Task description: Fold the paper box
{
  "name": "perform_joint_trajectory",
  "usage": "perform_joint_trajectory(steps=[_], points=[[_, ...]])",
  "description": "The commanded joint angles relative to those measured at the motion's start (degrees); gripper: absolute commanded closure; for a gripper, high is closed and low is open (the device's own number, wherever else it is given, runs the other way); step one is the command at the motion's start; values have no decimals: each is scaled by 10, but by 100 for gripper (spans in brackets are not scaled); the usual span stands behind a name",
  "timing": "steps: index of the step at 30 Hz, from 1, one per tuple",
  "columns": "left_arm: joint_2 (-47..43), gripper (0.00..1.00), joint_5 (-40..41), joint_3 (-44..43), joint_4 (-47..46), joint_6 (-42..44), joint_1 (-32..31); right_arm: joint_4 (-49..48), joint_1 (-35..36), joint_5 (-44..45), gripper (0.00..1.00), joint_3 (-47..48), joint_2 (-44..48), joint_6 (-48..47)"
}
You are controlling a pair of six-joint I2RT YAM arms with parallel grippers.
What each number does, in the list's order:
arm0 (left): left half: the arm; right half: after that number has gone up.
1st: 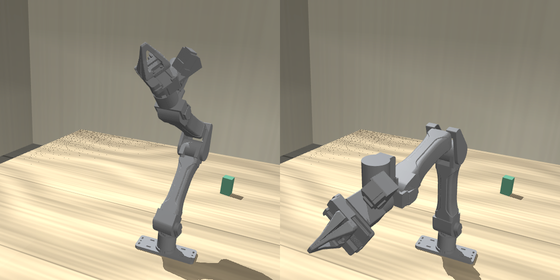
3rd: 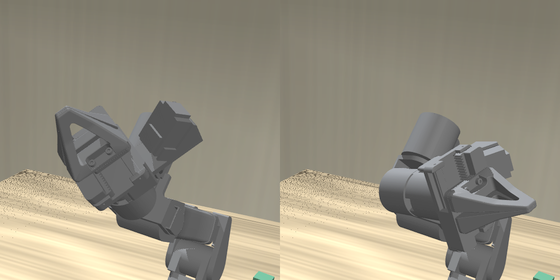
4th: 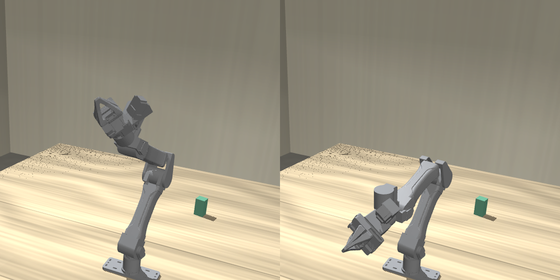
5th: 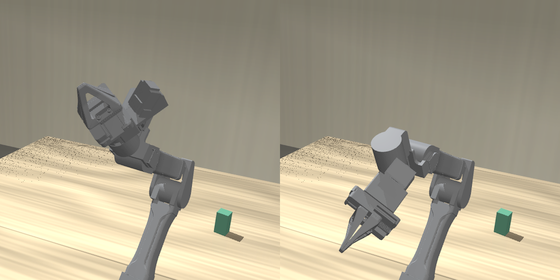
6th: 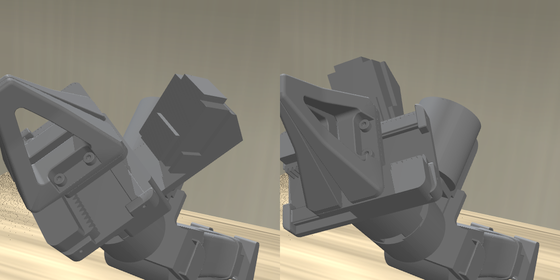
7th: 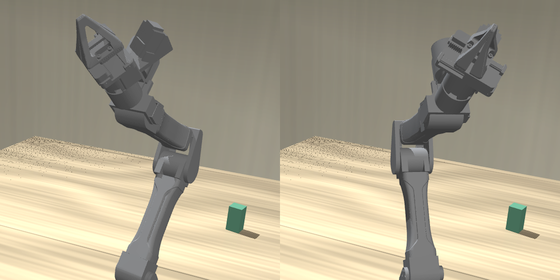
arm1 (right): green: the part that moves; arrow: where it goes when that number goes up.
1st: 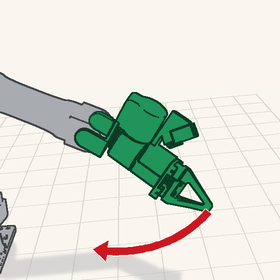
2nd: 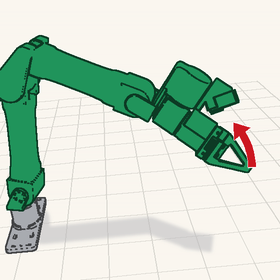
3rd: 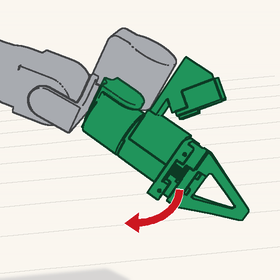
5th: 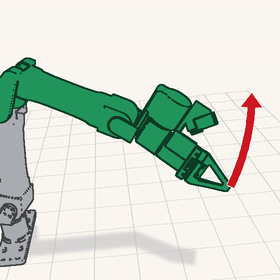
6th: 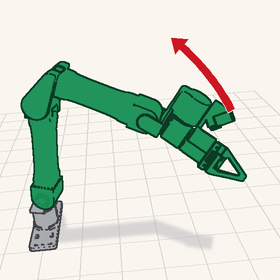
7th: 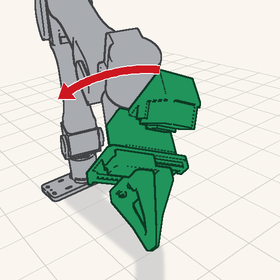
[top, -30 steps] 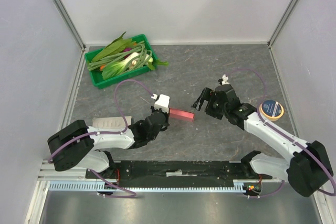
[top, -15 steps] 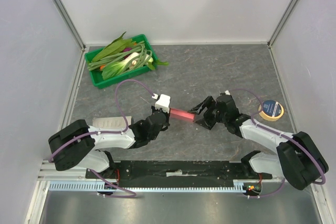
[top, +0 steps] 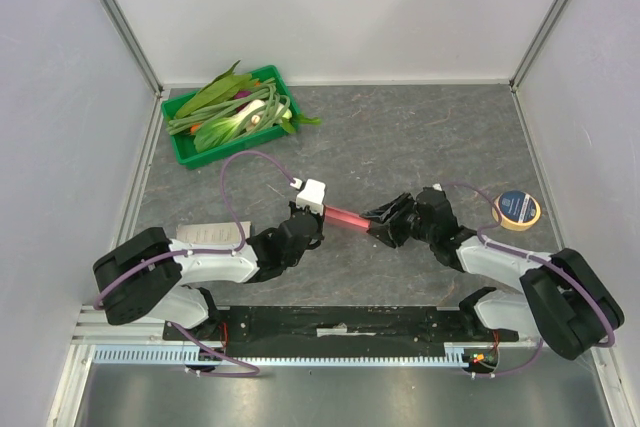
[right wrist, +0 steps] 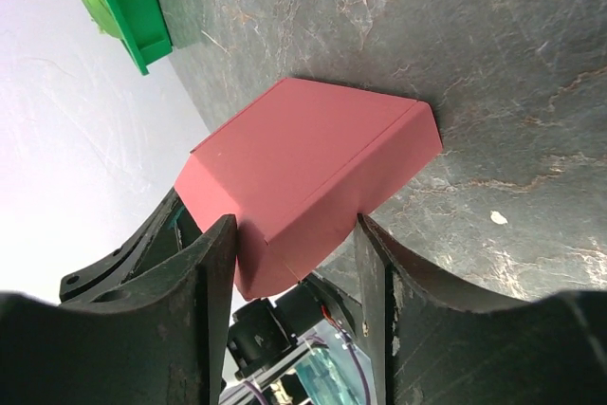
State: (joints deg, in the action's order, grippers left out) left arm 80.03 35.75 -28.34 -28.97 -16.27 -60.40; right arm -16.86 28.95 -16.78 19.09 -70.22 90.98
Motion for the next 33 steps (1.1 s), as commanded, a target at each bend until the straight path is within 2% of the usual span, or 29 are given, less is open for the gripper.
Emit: perform_joint_trajectory(steps=[1,4,8,12,17,19,27,29,33], points=[[28,98,-38,2,73,-24,-9,-51,3,-2,50,-15,-19,16],[29,98,-47,-1,74,-24,-9,-62,3,-1,57,-16,-35,10],[26,81,-65,4,65,-18,-9,-67,1,9,62,-14,-58,0],[20,70,-77,7,63,-10,-8,-63,-2,12,64,-11,-73,-10],[37,92,-78,-22,88,5,-7,-66,-6,0,63,-2,-90,-12],[47,95,-70,-29,88,5,-7,-57,-6,-3,63,7,-91,-20],[65,95,-67,-23,59,4,-7,-60,-6,-5,61,-2,-80,-20],[55,91,-64,-14,55,2,-7,-62,-7,-3,61,-5,-74,-22],[15,90,-56,14,37,-2,-7,-53,-9,-12,59,-2,-73,-26]])
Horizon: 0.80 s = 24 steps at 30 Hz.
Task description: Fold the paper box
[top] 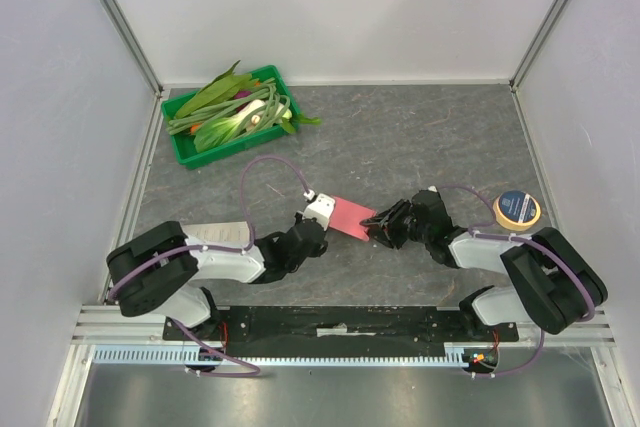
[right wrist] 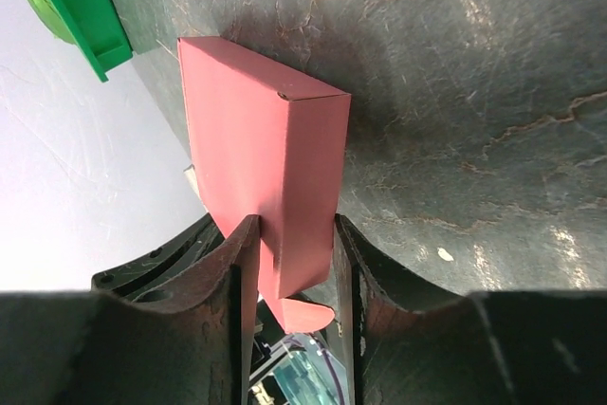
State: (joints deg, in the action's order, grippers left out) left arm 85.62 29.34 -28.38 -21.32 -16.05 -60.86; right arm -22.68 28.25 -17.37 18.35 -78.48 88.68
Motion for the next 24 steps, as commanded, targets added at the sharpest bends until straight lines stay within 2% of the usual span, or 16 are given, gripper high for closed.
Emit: perform_joint_trajectory(steps=[1,3,4,6,7,8,11,14,17,18,20,21,24], points=[[-46,88,8,17,-39,-1,-2,5,-3,-7,58,5,10,-4],[-62,82,7,29,-30,-3,-2,4,-7,-8,58,-2,17,-10],[-90,70,7,38,-29,-6,-2,4,-11,-10,59,-3,20,-11],[-127,57,12,75,-24,-28,-1,2,-21,-20,59,-9,27,-11],[-166,42,12,89,-21,-40,1,4,-26,-23,60,-9,32,-11],[-189,36,11,103,-19,-63,3,7,-33,-27,60,-9,35,-8],[-272,32,-2,154,-4,-116,14,13,-46,-41,61,-4,38,-4],[-357,31,-32,165,17,-160,44,0,-56,-57,62,-9,33,7],[-401,18,-97,147,59,-213,109,-25,-63,-72,64,-14,27,30],[-400,16,-154,141,72,-236,162,-25,-64,-73,64,-13,25,34],[-373,10,-231,122,74,-295,218,-44,-66,-82,66,-14,16,43],[-357,7,-310,113,73,-307,261,-48,-67,-86,66,-14,11,47],[-264,4,-410,62,65,-322,294,-48,-68,-91,67,-12,12,47]])
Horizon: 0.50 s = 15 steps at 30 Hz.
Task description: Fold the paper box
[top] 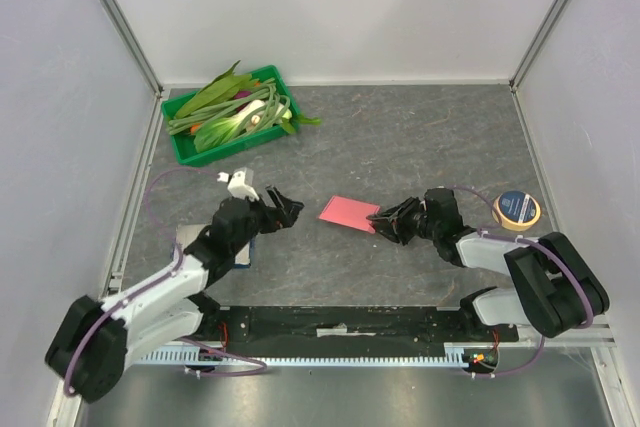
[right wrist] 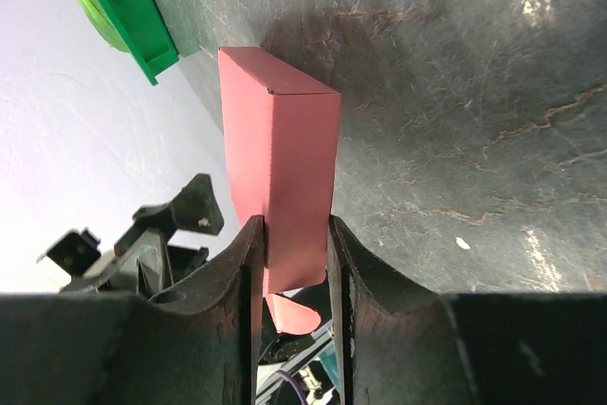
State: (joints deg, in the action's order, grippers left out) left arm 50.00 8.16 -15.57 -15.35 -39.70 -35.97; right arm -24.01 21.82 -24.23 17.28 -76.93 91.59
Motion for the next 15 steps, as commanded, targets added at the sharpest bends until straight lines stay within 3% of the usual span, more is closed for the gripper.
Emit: perform_joint_trajectory(steps=[1,5,6,12,15], points=[[115,4,-219,-76,-5,-99,50,-35,-6,-22,67,-1,-4,19],[210,4,-320,-77,-116,-188,91,-34,-6,-24,67,0,-2,17],[244,3,-335,-71,-193,-214,95,-33,-7,-24,67,0,-2,17],[387,1,-397,-72,-339,-425,106,-30,-9,-28,68,4,-4,13],[484,1,-423,-70,-477,-522,104,-31,-10,-30,68,6,-7,13]])
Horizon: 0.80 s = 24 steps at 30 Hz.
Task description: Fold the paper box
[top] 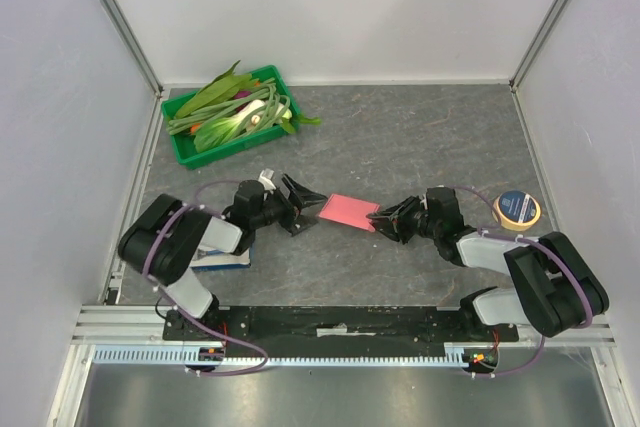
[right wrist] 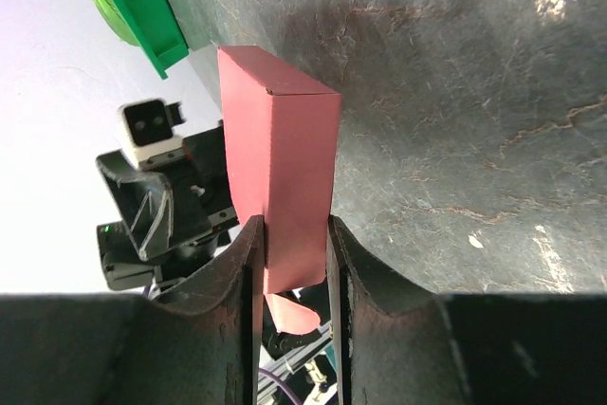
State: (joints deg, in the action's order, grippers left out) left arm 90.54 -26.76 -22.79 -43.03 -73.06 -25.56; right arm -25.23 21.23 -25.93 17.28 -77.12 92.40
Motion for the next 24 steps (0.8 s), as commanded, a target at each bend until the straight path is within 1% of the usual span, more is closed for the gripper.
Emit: perform_joint_trajectory(steps=[1,2,4,6,7,8,10,11,13,14,15,16,17,18,19,20,21,22,23,24], points=[[125,1,-66,12,-278,-211,-5,-20,-4,-13,68,6,-5,5],[144,1,-64,13,-318,-229,-9,-21,-3,-13,68,7,-7,5],[189,1,-60,0,-355,-254,-26,-24,-4,-16,68,7,-8,5],[207,1,-47,-8,-366,-263,-40,-30,-4,-22,68,7,-13,6],[214,3,-32,-14,-376,-265,-53,-31,-4,-24,68,7,-15,5],[226,12,-24,-15,-384,-267,-57,-31,-4,-25,68,7,-15,5],[232,23,-9,-15,-394,-262,-62,-29,-4,-27,68,6,-13,1],[231,32,-8,-14,-389,-259,-62,-28,-4,-26,68,6,-10,1],[223,44,2,-7,-376,-245,-63,-22,-4,-30,68,8,-9,-10],[211,54,8,-2,-366,-239,-63,-18,-4,-30,68,12,-8,-19],[202,57,14,6,-358,-227,-62,9,-4,-29,66,23,-6,-31],[195,60,20,9,-346,-220,-62,31,-4,-26,65,32,-4,-81],[187,65,24,11,-326,-214,-62,55,-4,-24,64,42,-1,-111],[173,67,24,11,-313,-200,-62,103,-4,-18,61,58,1,-144],[168,69,22,11,-302,-194,-63,115,-3,-12,58,62,8,-193],[162,71,24,11,-292,-187,-62,120,-4,-11,54,64,13,-222],[155,72,26,15,-284,-187,-62,138,-4,-10,44,72,17,-250],[152,74,27,19,-284,-187,-62,149,-4,-14,39,80,31,-326],[150,74,28,23,-284,-191,-62,188,2,-15,35,99,38,-370],[143,75,27,33,-283,-191,-61,219,6,-13,26,114,46,-415]])
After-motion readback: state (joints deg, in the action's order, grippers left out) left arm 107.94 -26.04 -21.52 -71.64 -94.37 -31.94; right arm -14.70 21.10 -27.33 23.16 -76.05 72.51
